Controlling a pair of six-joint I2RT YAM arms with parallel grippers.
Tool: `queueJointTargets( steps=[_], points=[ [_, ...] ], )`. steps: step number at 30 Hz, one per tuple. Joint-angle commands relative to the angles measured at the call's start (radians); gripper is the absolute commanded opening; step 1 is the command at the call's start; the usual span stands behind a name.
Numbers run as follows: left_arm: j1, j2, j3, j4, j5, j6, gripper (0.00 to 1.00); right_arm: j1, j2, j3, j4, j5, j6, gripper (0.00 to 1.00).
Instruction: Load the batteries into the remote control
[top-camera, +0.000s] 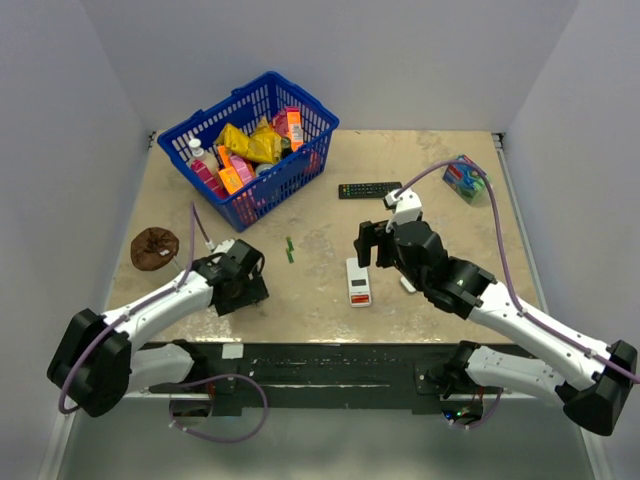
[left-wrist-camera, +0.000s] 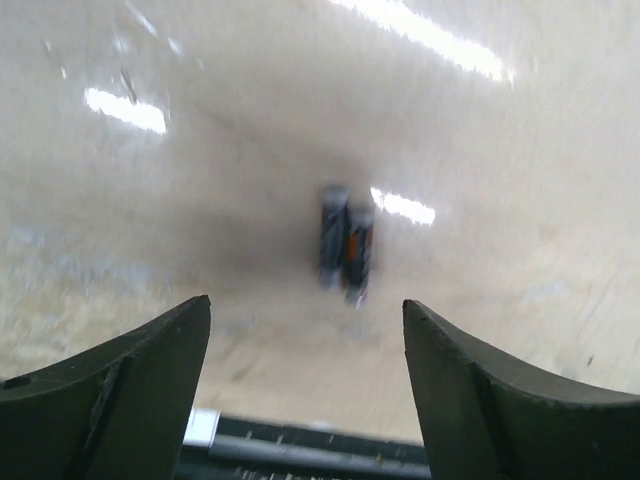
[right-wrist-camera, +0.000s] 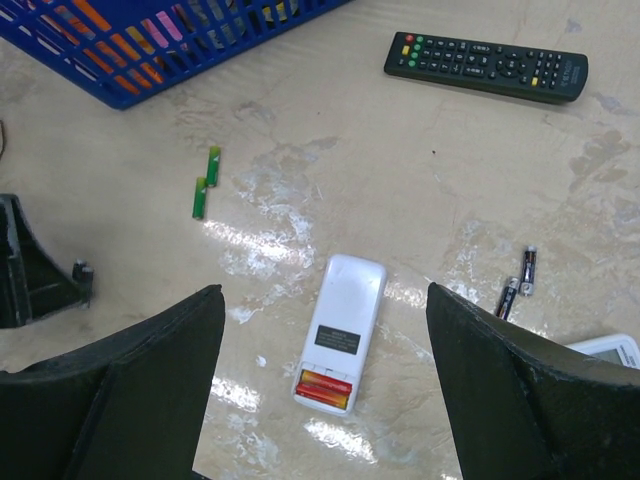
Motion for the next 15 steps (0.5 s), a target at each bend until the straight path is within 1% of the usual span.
queueJointTargets(
  steps=[1, 2, 5, 6, 10, 11, 12, 15],
  points=[
    [0.053, 0.080, -0.022, 0.219, 0.043, 0.066, 0.81, -0.008, -0.043, 0.006, 0.025, -0.004, -0.015, 0.84],
    [0.053, 0.102, -0.014, 0.219, 0.032, 0.075, 0.81, -0.008, -0.052, 0.004, 0.023, 0.002, -0.015, 0.84],
    [0.053, 0.176, 0.012, 0.223, 0.037, 0.098, 0.74, -0.008, -0.061, -0.006, 0.024, 0.013, -0.011, 0.84],
    [0.055, 0.200, 0.018, 0.223, 0.045, 0.100, 0.71, -0.008, -0.061, -0.006, 0.018, 0.019, -0.008, 0.84],
    [0.051, 0.234, 0.032, 0.196, 0.072, 0.106, 0.62, -0.010, -0.068, -0.002, 0.012, 0.030, -0.004, 0.84],
    [0.051, 0.237, 0.032, 0.191, 0.097, 0.108, 0.59, -0.010, -0.066, -0.002, 0.012, 0.034, -0.007, 0.84],
    [0.042, 0.237, 0.034, 0.190, 0.109, 0.105, 0.53, -0.010, -0.063, 0.000, 0.014, 0.036, -0.009, 0.84],
    [0.006, 0.256, 0.054, 0.194, 0.118, 0.101, 0.49, -0.010, -0.057, 0.000, 0.023, 0.039, -0.015, 0.84]
  ],
)
